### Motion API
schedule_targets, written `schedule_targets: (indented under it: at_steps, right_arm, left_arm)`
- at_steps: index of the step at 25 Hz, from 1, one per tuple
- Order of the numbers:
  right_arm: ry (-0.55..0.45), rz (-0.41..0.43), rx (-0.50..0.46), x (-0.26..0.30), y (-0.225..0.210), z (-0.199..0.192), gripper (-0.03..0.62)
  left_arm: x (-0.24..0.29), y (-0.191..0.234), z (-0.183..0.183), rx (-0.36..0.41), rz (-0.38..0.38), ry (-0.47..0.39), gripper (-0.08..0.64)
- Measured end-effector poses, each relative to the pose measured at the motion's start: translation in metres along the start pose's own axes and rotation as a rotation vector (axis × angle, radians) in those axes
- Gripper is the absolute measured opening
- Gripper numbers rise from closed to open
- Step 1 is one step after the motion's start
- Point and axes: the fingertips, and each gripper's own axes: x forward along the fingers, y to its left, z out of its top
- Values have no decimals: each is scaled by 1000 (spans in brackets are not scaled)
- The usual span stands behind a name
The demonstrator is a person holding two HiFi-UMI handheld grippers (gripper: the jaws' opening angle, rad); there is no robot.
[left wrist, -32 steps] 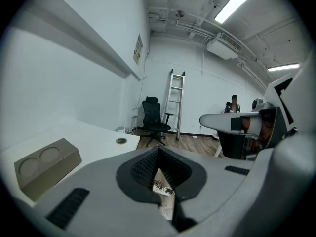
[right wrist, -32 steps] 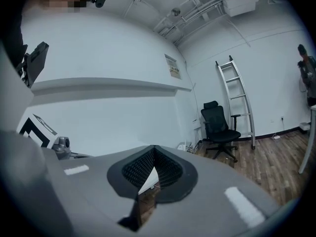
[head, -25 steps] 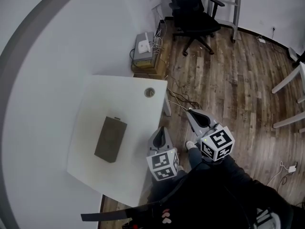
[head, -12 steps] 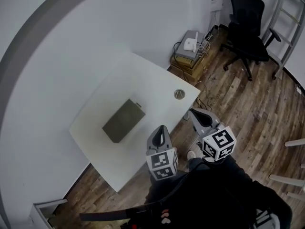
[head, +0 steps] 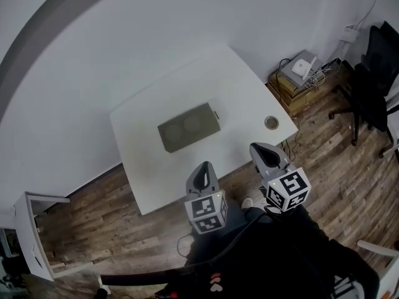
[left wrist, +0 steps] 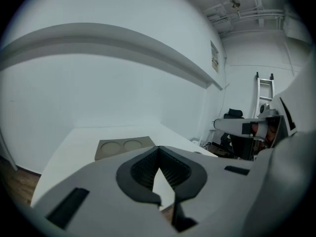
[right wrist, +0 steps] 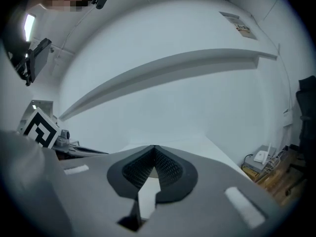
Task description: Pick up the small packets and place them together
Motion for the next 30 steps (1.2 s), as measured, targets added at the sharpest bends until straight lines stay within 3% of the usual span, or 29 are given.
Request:
schedule_targets:
  at_steps: [5, 9, 18, 22, 24, 30]
  right_arm:
    - [32, 61, 5, 29, 10, -5, -2]
    - [61, 53, -10, 55, 4, -7, -2]
    - [40, 25, -37, 112, -23, 19, -2]
    - [-8, 168, -24, 134, -15, 30, -2]
    - [17, 223, -39, 145, -15, 28, -2]
    - [78, 211, -49, 173, -27, 17, -2]
  left_arm:
    - [1, 29, -4, -44, 66, 12, 0]
    - [18, 46, -4, -64, 87, 16, 0]
    - [76, 69, 42, -52, 44, 3, -1]
    - [89, 89, 56, -50, 67, -13, -2]
    - [95, 101, 60, -55, 71, -17, 0]
    - [108, 130, 62, -100, 99, -21, 0]
